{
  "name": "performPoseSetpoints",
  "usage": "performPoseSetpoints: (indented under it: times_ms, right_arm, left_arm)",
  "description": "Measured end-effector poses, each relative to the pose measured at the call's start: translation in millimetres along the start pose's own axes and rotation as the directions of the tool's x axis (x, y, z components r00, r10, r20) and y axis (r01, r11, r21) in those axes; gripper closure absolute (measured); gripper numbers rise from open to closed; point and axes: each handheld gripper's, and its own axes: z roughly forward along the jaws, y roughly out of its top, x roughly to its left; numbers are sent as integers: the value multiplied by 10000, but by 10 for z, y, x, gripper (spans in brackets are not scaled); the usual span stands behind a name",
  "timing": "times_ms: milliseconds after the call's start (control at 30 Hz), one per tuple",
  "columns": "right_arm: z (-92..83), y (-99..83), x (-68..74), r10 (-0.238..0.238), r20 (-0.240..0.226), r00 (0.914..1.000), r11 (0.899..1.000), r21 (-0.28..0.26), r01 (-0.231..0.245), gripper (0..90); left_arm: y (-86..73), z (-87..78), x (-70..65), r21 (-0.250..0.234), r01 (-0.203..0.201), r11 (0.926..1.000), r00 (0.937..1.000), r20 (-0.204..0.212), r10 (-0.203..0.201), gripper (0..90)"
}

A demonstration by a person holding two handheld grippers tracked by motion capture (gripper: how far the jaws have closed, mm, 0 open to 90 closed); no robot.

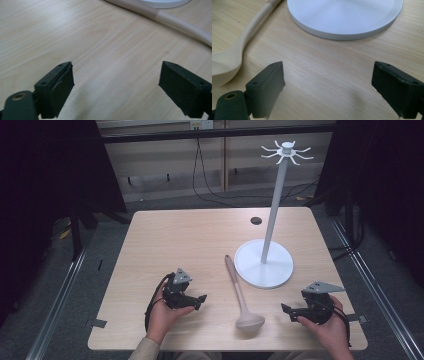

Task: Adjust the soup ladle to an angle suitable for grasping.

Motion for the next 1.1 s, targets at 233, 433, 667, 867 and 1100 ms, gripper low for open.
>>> performPoseSetpoints:
  times_ms: [233, 433, 667, 867, 1100]
  right_arm:
    - [-3, 3, 3, 3, -25, 10000, 10000, 1, -3, 109]
    - [3, 2, 12, -55, -35, 10000, 10000, -37, 55, 113]
    - [-5, 20, 49, -53, -194, 9998, 10000, -54, 52, 119]
    - [12, 24, 66, -90, -208, 9997, 9999, -54, 89, 119]
    - [16, 25, 76, -102, -192, 9998, 9999, -29, 101, 119]
  left_arm:
    - [46, 39, -138, 189, -696, 9974, 9963, 511, 686, 255]
    - [105, 56, -258, 202, -966, 9951, 9875, 1273, 933, 404]
    - [122, 71, -318, 450, -1220, 9915, 9824, 1481, 1141, 584]
    - [163, 89, -366, 595, -1404, 9883, 9743, 1862, 1271, 794]
    - [259, 275, -577, 1161, -2514, 9609, 9413, 2606, 2148, 900]
